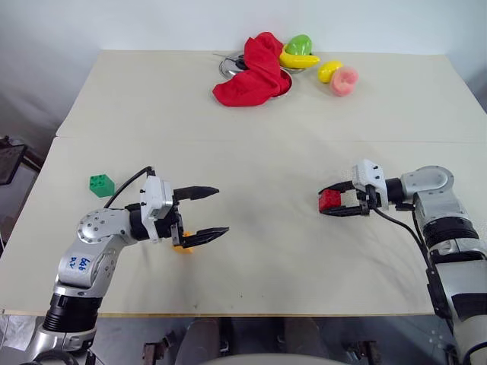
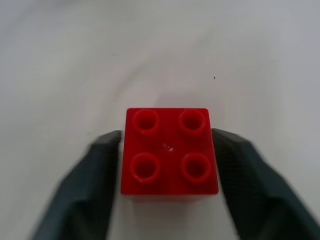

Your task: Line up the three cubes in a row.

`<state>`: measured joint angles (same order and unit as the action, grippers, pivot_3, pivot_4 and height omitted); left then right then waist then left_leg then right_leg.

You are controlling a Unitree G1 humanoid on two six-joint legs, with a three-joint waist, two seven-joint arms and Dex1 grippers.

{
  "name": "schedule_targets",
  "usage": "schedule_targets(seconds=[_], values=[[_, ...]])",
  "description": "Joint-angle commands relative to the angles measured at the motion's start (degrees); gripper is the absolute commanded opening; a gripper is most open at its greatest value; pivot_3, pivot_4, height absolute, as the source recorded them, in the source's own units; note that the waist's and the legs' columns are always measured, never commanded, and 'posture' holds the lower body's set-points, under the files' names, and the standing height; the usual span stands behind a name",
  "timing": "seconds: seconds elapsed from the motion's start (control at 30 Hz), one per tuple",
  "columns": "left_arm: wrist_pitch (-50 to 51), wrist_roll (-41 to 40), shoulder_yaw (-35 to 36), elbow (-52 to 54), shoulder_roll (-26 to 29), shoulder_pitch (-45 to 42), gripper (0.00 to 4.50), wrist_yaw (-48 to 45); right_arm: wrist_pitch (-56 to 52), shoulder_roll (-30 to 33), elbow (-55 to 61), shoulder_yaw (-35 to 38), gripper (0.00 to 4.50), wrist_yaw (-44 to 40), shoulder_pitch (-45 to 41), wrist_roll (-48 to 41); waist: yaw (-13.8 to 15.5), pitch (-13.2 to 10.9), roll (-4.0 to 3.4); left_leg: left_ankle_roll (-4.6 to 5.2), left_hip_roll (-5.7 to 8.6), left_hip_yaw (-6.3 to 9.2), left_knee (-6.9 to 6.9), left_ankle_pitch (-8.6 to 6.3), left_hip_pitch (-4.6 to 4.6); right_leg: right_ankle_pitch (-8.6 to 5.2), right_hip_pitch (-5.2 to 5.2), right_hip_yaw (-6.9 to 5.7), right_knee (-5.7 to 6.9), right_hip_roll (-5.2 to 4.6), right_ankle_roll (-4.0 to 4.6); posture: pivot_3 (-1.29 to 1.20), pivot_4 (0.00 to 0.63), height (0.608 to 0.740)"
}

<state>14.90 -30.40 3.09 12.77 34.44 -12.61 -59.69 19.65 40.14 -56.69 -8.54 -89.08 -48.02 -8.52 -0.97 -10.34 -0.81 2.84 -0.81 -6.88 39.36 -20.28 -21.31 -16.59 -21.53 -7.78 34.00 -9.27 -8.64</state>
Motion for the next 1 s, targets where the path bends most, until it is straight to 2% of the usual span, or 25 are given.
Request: schedule_targets(seconds=[0.03,0.07,0.23,0.33,0.5,0.6,0.67,0.8,1.0], values=[[0.60,-3.08,3.31,1.05,0.63,-0.38,4.50,-0.14,2.00,2.36,1.97,-0.38,4.14,-3.42,-1.27,-3.33,-0.18,0.00,0.00,0.00,0.00,0.01,0.00,0.00,0.00,0.00,0.00,-0.01,0.00,0.00,0.00,0.00,0.150,0.740],[0.74,-3.59,4.94,0.99,0.88,-0.08,4.50,0.59,1.30,3.04,4.14,-0.19,4.44,-3.42,-0.98,-5.40,-0.22,0.00,0.00,0.00,0.00,0.02,0.00,0.00,0.00,0.00,0.00,-0.01,0.00,-0.01,0.00,0.00,0.150,0.740],[-2.07,-3.68,15.43,-1.47,2.09,4.75,4.50,3.76,-1.57,5.82,16.96,1.94,4.48,-3.42,3.43,-16.38,-0.71,-0.03,-0.02,-0.01,-0.02,0.08,-0.03,0.00,-0.01,-0.01,-0.01,-0.05,-0.01,-0.03,0.02,0.00,0.150,0.740],[-7.46,-2.61,25.38,-2.93,0.85,12.38,4.50,6.92,-7.29,4.58,27.30,7.69,4.48,-0.89,9.18,-22.59,-0.87,-0.06,0.03,-0.02,-0.05,0.08,-0.10,-0.01,0.01,-0.02,-0.01,-0.05,-0.05,-0.02,0.03,0.00,0.150,0.740],[-11.78,-3.45,38.10,-2.38,-5.51,26.65,4.50,14.44,-17.59,2.44,45.33,11.71,4.48,4.97,22.12,-29.18,-0.47,-0.08,0.14,0.03,0.00,0.07,-0.10,-0.06,0.00,-0.01,-0.01,-0.05,-0.05,-0.15,0.03,0.00,0.150,0.740],[-14.24,-4.17,44.42,-6.29,-10.24,31.56,4.50,19.84,-15.23,-1.21,51.86,12.67,4.48,7.55,28.34,-28.66,0.38,-0.12,0.29,0.05,0.02,0.09,-0.03,-0.08,0.00,0.00,0.03,-0.06,-0.04,-0.20,0.01,0.00,0.150,0.740],[-15.36,-4.47,46.74,-8.98,-11.80,33.04,4.50,21.75,-14.79,-3.22,54.14,13.09,4.48,8.83,30.74,-28.44,0.80,-0.10,0.33,0.03,0.02,0.07,-0.01,-0.10,0.07,0.00,0.05,-0.02,-0.02,-0.23,0.01,0.00,0.150,0.740],[-16.97,-5.12,48.88,-13.11,-13.26,34.08,4.50,23.84,-9.72,-8.03,56.30,14.93,4.48,3.90,36.42,-31.47,1.48,-0.02,0.47,-0.03,0.04,0.11,-0.01,-0.15,0.08,0.00,0.00,-0.02,-0.01,-0.28,0.02,0.00,0.150,0.740],[-18.16,-2.55,43.34,-9.65,-14.11,33.16,4.50,25.40,-8.35,-8.26,55.17,16.37,4.48,5.14,37.74,-29.30,1.49,0.04,0.58,-0.06,0.04,0.04,-0.01,-0.25,0.10,0.04,-0.02,0.02,0.01,-0.32,0.09,0.00,0.150,0.740]])
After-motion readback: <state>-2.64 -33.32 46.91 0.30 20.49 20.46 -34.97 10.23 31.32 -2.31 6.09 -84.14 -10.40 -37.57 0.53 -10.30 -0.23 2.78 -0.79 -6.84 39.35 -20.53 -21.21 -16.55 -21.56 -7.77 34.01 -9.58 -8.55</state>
